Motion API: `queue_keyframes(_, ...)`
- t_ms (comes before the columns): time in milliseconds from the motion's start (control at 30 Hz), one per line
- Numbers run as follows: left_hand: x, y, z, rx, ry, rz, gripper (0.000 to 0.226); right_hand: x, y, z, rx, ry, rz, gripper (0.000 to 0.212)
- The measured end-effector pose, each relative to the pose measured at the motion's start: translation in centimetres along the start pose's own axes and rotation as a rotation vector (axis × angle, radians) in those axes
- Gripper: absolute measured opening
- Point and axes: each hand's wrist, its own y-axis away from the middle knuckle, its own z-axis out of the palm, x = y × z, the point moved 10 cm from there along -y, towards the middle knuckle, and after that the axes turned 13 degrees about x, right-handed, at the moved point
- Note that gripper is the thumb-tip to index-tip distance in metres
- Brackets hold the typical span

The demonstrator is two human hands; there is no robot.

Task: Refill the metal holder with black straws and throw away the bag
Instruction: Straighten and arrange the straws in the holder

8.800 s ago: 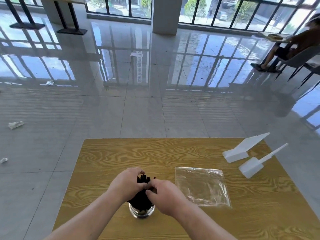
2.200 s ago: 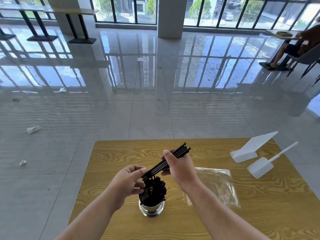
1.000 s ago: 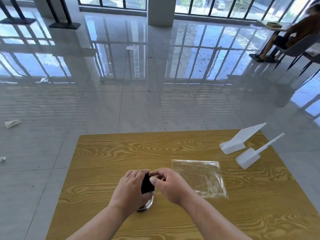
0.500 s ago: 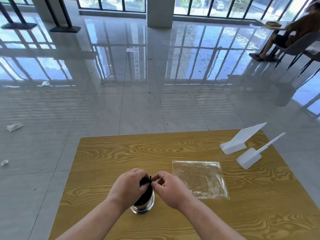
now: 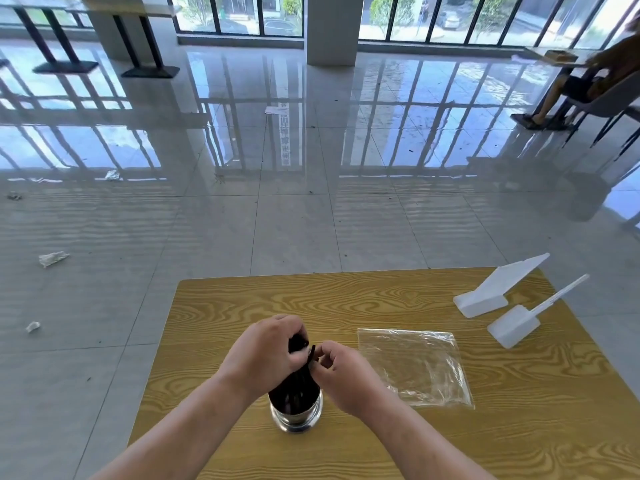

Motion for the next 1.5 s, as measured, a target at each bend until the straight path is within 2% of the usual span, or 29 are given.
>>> queue_keyframes(400,1.9,-1.6,-5.1,0.053,0.033,0.033,0.02,-0.8,-0.1,0.0,0.015,0.028,-0.014,0.018)
queue_keyframes(633,1.8,-2.1,-6.4,0.08,0.083,-0.006,0.018,-1.4,0.0,-1.6,0.056,0.007,-0.034,0.004)
queue_keyframes(933,1.4,-2.9,-7.8,0.11,0.156,-0.08,0.019,-1.8,0.2,-3.3,0.115,-0.099,-0.017,0.011)
queue_keyframes(1167,1.2,-3.6,-9.0,0.158,0.116,-0.11,0.02,-2.5,0.2,-5.6,0.189,-0.254,-0.002,0.015)
queue_keyframes(1267,1.1,-3.7,-9.4,0.191,0.108,-0.102,0.021,-3.5,0.3,-8.3,0.314,-0.499,0.074,0.019)
queue_keyframes(1333,1.3,-3.8,-9.7,0.228,0.09,-0.08,0.022,-4.3,1.1,-8.0,0.216,-0.742,0.197,0.028)
queue_keyframes(1433,1.7,-4.0,-10.4,0.315,0.074,-0.049,0.024,-6.6,4.6,-3.5,-0.269,-0.873,0.398,0.052)
queue_keyframes(1500,2.3,-4.1,-11.0,0.385,0.065,-0.019,0.026,-8.0,7.2,-0.5,-0.553,-0.939,0.49,0.076)
